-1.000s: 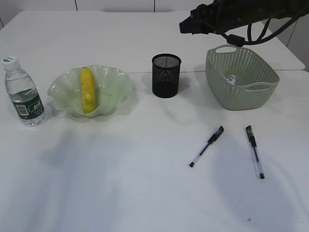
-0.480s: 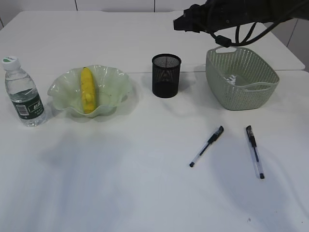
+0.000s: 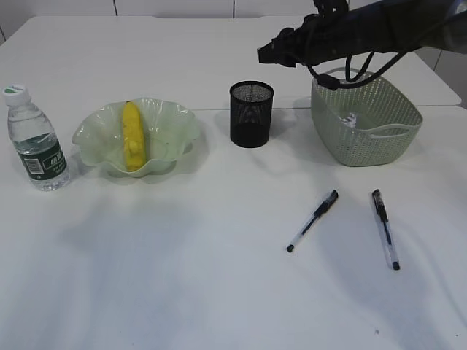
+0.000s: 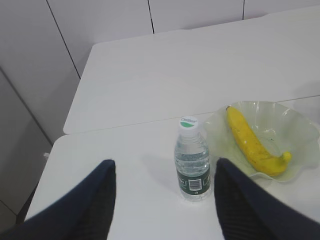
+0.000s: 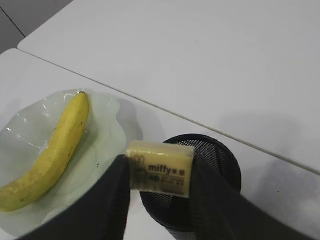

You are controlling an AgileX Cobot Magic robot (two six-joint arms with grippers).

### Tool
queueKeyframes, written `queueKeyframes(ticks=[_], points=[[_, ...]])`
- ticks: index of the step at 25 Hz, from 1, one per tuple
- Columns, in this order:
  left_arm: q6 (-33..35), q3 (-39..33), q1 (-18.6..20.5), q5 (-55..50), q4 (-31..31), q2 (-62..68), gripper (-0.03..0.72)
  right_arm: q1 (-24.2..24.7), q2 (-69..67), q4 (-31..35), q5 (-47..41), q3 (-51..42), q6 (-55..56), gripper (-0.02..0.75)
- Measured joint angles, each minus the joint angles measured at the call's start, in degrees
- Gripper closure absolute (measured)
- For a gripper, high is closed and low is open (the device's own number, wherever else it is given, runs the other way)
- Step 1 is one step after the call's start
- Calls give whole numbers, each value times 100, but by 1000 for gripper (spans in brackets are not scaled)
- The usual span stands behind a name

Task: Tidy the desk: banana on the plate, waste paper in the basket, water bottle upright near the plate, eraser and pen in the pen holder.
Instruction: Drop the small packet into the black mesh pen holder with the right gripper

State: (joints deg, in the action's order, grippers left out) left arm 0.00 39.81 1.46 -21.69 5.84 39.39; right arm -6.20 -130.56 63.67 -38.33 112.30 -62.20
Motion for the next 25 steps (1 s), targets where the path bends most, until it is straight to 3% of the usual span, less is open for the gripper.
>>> queueKeyframes(ticks=[17, 25], points=[[0, 0, 0, 0, 0, 0, 251, -375, -791, 55, 282, 752, -513, 468], [0, 0, 0, 0, 0, 0, 252, -386, -791, -319, 517, 789, -523, 467]])
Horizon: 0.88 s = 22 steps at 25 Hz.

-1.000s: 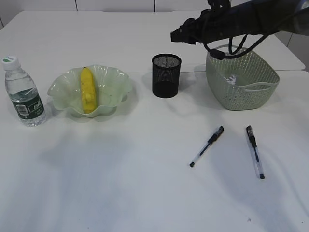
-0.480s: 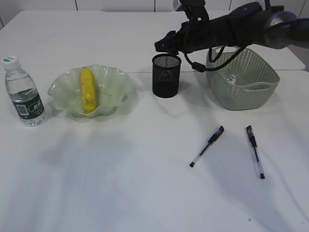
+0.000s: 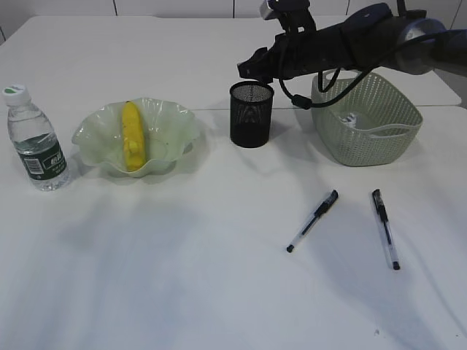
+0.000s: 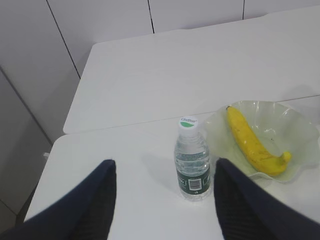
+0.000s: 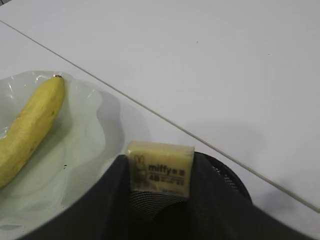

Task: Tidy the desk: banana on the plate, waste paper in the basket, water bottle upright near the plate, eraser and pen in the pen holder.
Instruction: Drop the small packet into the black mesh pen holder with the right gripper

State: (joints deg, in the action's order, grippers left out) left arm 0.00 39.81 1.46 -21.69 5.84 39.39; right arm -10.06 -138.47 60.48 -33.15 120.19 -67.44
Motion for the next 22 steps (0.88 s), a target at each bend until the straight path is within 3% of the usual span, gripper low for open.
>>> queueKeyframes(ticks=[12, 22], points=[[0, 0, 0, 0, 0, 0, 252, 0, 0, -783, 98, 0, 0, 467], [0, 0, 0, -69, 0, 0, 253, 0, -224, -951, 167, 0, 0, 467]])
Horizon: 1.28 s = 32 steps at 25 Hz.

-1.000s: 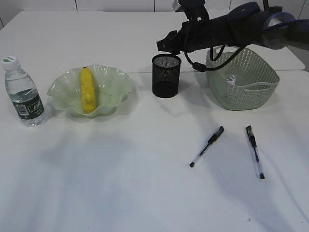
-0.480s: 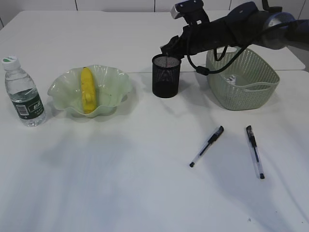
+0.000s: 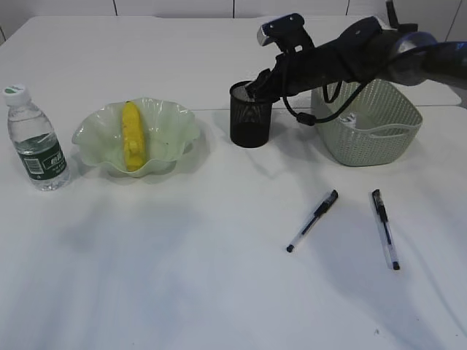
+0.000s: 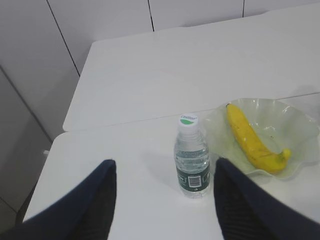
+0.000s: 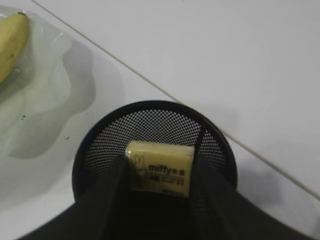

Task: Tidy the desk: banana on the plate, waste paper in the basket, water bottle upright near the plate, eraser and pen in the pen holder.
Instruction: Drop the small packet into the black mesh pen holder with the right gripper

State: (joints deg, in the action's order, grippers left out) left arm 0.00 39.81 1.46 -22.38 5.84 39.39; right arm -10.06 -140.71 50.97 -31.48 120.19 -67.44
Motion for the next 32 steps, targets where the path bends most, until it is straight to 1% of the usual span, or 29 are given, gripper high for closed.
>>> queueKeyframes(ticks=[26, 29, 32], points=[[0, 0, 0, -187, 0, 0, 259, 10, -68, 30, 74, 11, 0, 463], [0, 0, 0, -187, 0, 0, 259, 10, -68, 198, 76, 11, 0, 437], [0, 0, 0, -187, 0, 0, 259, 10, -68, 430, 86, 11, 0, 369]])
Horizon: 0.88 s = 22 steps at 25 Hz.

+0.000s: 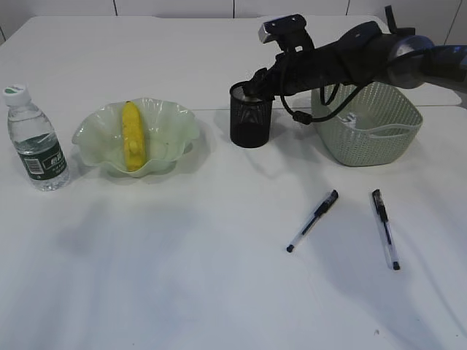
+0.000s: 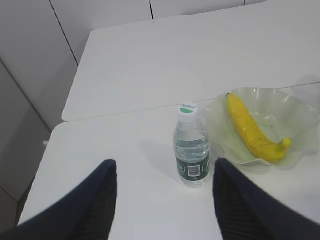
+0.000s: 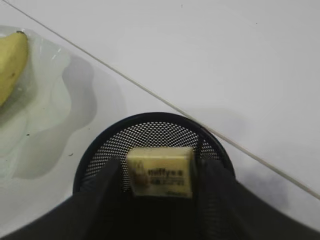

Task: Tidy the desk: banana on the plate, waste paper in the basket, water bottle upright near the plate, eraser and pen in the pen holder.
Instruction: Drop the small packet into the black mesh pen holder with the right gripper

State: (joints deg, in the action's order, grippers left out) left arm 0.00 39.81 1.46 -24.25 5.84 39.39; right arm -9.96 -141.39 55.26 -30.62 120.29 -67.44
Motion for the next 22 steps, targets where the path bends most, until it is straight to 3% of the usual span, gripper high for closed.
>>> queueKeyframes(ticks=[5, 19, 22], points=[[0, 0, 0, 0, 0, 0, 259, 0, 0, 99, 96, 0, 0, 310], [0, 0, 0, 0, 0, 0, 260, 7, 245, 75, -132, 550, 230, 306], [0, 0, 0, 0, 0, 0, 261, 7, 415, -290, -252, 608, 496, 306]])
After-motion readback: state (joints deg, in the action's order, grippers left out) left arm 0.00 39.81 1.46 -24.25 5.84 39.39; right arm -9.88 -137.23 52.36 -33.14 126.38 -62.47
